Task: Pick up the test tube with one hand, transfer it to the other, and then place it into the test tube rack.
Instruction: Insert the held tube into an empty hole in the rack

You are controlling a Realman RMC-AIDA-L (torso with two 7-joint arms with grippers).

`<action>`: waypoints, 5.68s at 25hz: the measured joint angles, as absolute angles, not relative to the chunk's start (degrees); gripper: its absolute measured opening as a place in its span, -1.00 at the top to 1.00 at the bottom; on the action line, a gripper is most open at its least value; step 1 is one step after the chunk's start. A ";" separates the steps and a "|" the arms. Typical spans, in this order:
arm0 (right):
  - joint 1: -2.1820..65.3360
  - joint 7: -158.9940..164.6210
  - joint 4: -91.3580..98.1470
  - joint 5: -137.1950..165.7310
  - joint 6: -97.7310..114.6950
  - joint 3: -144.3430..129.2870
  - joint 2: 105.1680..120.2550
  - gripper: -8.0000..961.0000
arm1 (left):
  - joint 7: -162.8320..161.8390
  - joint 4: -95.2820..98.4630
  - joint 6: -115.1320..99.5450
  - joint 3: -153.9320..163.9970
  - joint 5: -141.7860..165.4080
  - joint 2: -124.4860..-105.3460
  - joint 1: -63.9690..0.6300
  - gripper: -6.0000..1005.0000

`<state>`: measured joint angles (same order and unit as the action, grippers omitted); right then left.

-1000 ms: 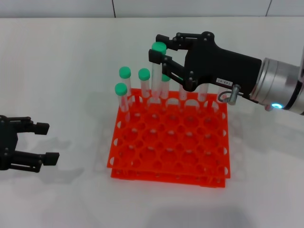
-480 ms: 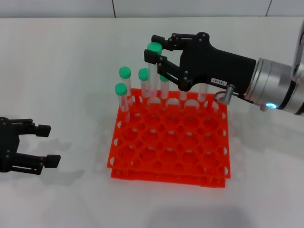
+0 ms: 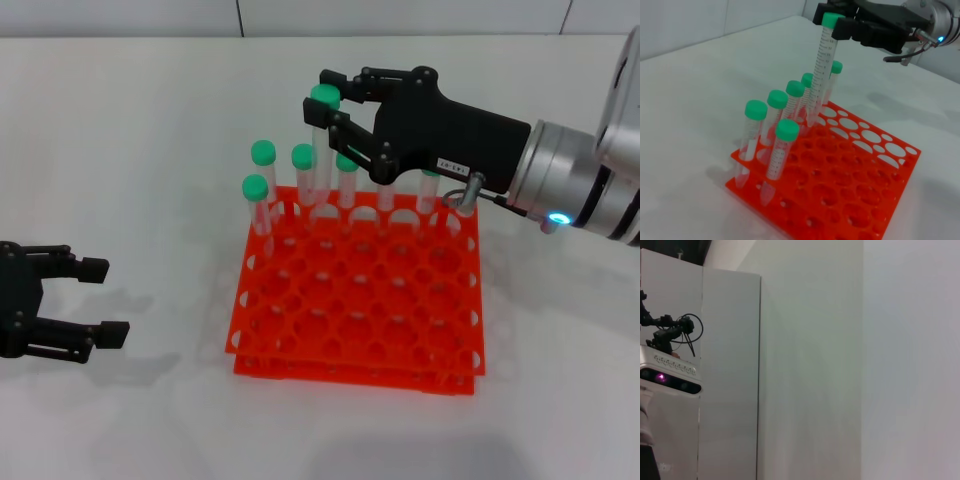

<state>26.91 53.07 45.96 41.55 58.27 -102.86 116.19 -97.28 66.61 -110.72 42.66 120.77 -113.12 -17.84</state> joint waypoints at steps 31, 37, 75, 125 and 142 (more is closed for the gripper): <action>27.60 49.45 44.99 35.47 54.48 -109.68 116.19 0.42 | -96.50 65.83 -110.61 42.45 120.76 -113.48 -17.71 -0.76; 27.67 49.07 44.99 34.93 54.07 -110.00 116.19 0.42 | -96.50 65.83 -110.60 42.45 120.76 -113.47 -17.73 -0.76; 29.72 47.77 42.98 31.89 52.37 -113.32 116.19 0.42 | -96.35 65.83 -110.57 42.45 120.59 -113.46 -18.02 -0.76; 30.86 47.48 41.54 30.80 50.86 -114.57 116.19 0.43 | -95.80 65.65 -110.35 42.36 120.39 -113.55 -18.02 -0.76; 31.12 45.50 41.27 30.53 51.07 -114.94 116.19 0.43 | -95.75 65.65 -109.77 42.36 120.41 -113.55 -18.09 -0.76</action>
